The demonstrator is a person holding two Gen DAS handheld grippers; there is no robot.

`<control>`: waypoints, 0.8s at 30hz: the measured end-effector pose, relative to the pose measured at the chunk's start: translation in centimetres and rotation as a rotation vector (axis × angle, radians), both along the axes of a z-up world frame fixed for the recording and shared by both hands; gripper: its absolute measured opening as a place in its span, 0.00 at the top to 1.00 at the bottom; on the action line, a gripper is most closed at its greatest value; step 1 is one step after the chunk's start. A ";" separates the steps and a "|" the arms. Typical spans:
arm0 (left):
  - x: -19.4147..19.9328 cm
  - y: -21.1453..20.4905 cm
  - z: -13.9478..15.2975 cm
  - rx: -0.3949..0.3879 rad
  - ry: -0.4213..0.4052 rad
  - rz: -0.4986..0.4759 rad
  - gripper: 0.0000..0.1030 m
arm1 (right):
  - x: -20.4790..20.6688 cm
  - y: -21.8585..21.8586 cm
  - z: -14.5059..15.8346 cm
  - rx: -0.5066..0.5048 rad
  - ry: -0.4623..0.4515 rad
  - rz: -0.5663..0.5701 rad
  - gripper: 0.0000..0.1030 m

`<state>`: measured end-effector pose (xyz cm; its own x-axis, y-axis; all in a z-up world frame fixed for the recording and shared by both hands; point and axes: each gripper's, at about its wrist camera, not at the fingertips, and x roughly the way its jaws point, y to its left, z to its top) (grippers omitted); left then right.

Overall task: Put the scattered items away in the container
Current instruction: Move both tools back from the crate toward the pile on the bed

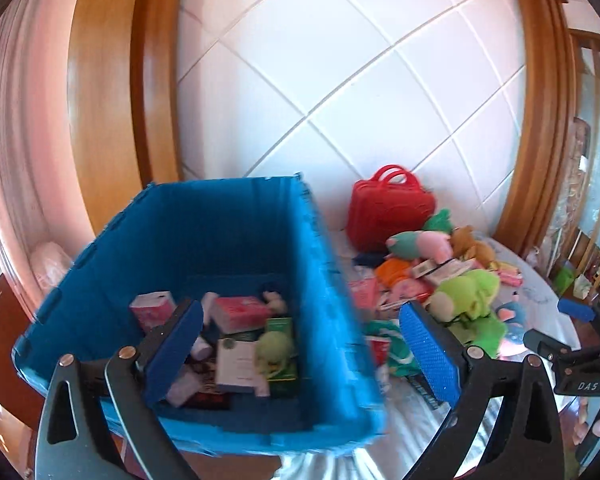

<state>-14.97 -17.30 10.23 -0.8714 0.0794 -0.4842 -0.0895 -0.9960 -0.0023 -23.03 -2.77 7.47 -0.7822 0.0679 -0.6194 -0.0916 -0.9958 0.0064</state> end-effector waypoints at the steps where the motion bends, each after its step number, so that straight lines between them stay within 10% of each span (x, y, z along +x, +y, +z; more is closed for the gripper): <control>1: 0.6 1.5 -0.3 0.007 0.011 -0.013 0.03 | 1.2 1.6 -0.6 0.000 -0.002 -0.017 0.00; 9: 1.3 11.3 -5.3 0.018 -0.104 -0.136 0.03 | 4.6 10.5 -6.4 -0.096 -0.096 -0.090 0.00; 24: -8.2 15.6 -22.9 -0.073 -0.399 -0.205 0.17 | -1.3 11.6 -19.4 -0.196 -0.281 -0.126 0.02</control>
